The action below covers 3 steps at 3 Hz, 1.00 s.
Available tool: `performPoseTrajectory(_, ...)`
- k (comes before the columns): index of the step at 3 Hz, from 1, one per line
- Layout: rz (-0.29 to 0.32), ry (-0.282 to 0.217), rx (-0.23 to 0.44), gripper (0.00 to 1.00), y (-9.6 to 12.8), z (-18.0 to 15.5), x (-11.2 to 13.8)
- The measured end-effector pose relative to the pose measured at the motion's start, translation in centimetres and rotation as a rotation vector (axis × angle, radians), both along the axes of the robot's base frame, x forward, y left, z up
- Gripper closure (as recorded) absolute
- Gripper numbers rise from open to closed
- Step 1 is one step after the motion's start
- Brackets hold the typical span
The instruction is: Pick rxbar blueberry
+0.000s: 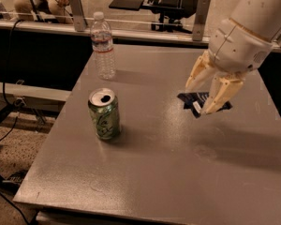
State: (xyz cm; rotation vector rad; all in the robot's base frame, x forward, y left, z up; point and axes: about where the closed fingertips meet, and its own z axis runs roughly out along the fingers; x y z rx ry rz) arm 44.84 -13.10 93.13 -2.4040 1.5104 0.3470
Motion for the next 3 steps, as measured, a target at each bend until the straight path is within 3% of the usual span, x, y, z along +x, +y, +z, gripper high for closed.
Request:
performPoseTrajectory(2, -0.009, -0.083, 0.11, 1.0, 1.9, 5.0, 1.1)
performPoseTrajectory(3, -0.019, -0.112, 0.124, 1.0, 2.3, 5.3, 1.8)
